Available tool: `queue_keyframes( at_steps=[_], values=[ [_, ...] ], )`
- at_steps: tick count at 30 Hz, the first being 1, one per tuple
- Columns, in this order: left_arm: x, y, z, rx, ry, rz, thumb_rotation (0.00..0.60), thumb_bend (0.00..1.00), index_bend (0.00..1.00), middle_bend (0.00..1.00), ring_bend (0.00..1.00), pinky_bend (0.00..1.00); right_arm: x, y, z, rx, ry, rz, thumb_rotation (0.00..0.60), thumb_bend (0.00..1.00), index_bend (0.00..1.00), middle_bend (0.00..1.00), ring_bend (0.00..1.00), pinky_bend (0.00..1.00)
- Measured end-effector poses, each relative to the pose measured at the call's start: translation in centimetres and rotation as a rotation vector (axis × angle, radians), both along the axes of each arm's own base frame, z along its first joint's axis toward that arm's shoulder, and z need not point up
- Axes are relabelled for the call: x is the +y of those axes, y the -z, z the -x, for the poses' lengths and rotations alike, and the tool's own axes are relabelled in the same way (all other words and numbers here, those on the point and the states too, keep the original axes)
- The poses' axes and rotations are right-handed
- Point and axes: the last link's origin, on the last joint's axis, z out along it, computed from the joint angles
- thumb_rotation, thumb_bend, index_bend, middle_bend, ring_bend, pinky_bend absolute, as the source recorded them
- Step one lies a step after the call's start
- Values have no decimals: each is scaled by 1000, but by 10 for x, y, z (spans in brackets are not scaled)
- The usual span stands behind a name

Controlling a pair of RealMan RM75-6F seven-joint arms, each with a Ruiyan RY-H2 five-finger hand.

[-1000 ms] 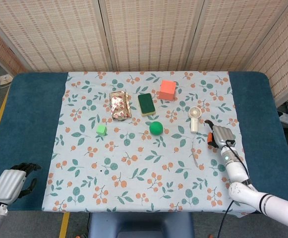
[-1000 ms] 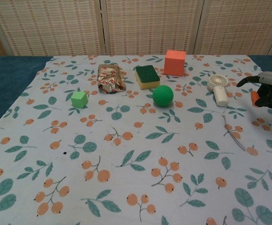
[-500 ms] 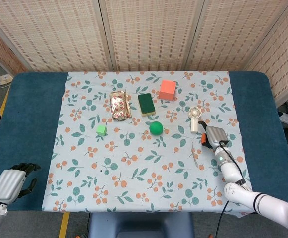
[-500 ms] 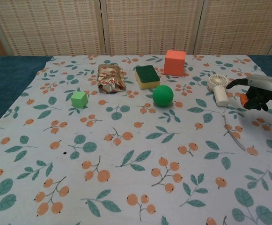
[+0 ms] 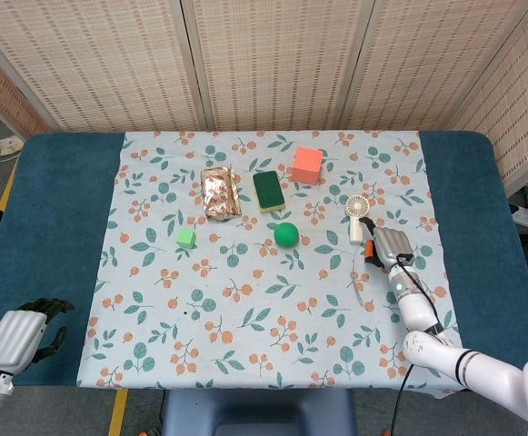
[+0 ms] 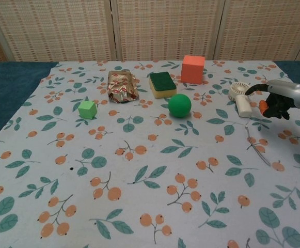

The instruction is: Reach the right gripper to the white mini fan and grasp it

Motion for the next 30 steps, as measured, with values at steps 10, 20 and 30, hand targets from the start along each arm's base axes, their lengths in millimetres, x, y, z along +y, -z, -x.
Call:
queue_keyframes(
  at_steps=[10,20,30],
  values=[
    [1,0,1,-1,-3,-1,600,470,349,372,321,431,-4,2,7,4,21,5,600,762,118,841,719,712],
    [0,0,1,0,-4,1,600,470,348,372,321,431,-4,5,4,-3,5,3,600,762,118,841,719,712],
    [0,-1,1,-3,-5,0,600,470,349,372,321,431,-5,9,5,-1,6,0,600,762,118,841,719,712]
  ],
)
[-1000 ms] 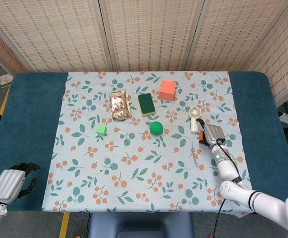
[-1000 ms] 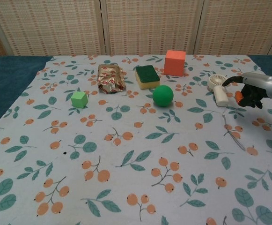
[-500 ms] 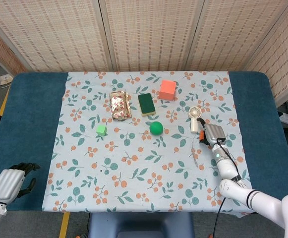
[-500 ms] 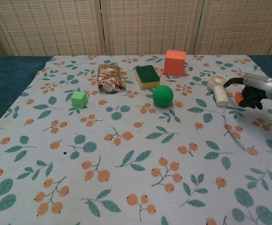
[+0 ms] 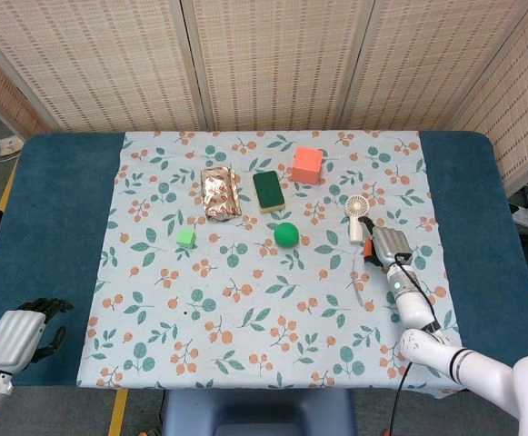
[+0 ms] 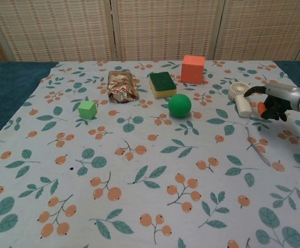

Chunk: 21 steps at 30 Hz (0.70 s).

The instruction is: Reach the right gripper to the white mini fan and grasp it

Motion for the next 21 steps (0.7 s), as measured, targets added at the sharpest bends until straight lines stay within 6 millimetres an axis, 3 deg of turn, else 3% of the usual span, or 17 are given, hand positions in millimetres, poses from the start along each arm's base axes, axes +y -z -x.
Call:
queue_keyframes(
  at_steps=[21],
  values=[
    [0,-1,0,-3,-4,-1,600,470,349,372,321,431,4,2,-7,-2,-37,-3,600,762,118,841,719,712]
  ],
)
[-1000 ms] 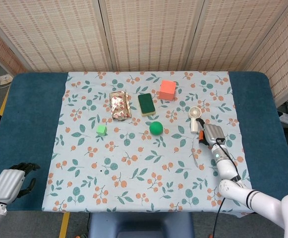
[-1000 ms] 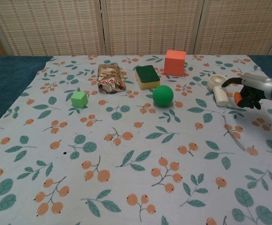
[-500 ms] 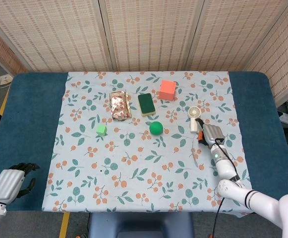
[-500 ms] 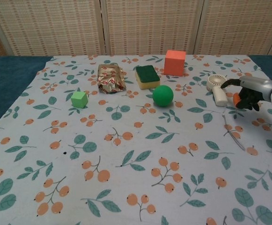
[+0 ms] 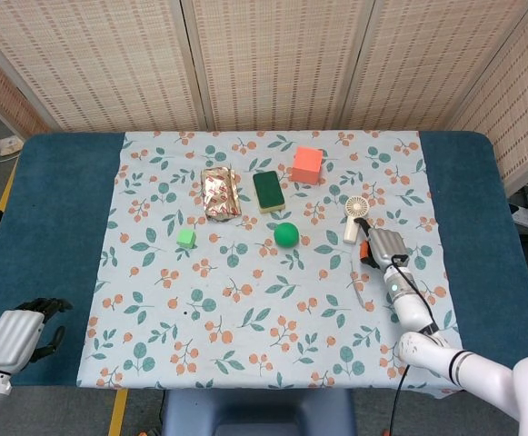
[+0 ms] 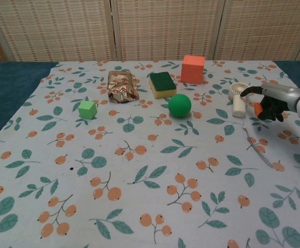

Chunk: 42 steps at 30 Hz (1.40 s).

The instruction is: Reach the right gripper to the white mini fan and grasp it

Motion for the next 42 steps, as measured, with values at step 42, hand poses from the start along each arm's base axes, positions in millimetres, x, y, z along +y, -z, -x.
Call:
queue_keyframes(
  at_steps=[42],
  values=[
    [2,0,1,0,-7,6,600,469,349,374,325,432,-3,8,2,7,-6,10,600,762,117,841,719,712]
  ],
)
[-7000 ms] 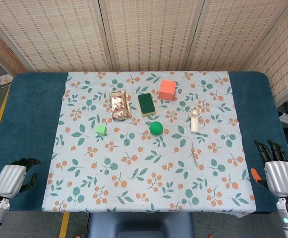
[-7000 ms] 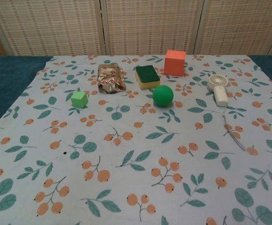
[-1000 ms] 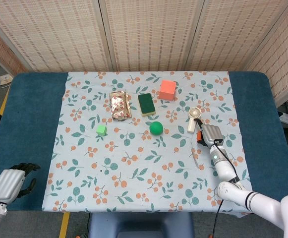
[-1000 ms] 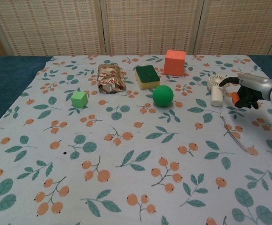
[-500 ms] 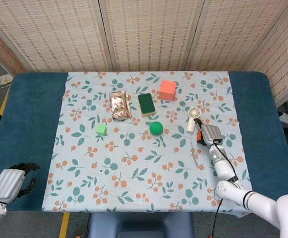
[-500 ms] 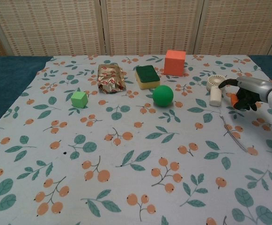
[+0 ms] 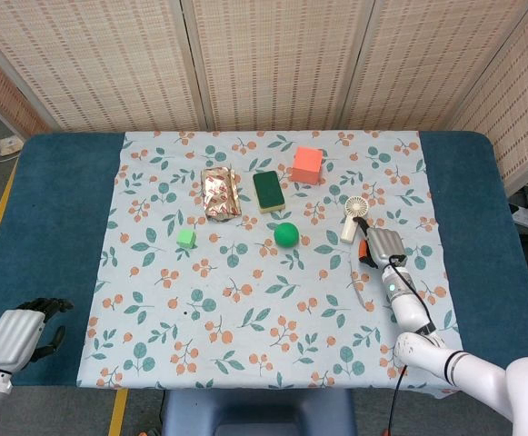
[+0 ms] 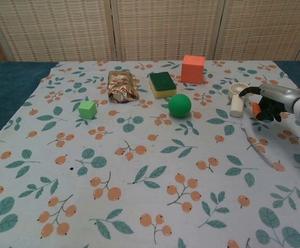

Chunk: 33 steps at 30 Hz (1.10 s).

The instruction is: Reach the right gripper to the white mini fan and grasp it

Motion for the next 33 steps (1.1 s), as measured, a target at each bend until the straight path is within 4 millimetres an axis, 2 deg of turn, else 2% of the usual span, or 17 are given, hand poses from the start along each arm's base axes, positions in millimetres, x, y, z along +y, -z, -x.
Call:
queue_keyframes(
  at_steps=[11,33],
  values=[
    [0,0,0,0,-3,0,600,469,349,374,326,432,-1,5,-2,-6,-9,-4,600,762,117,841,719,712],
    [0,-2,1,-5,-5,-5,600,469,349,375,326,432,1,7,6,-4,5,-8,600,762,117,841,719,712]
  ],
)
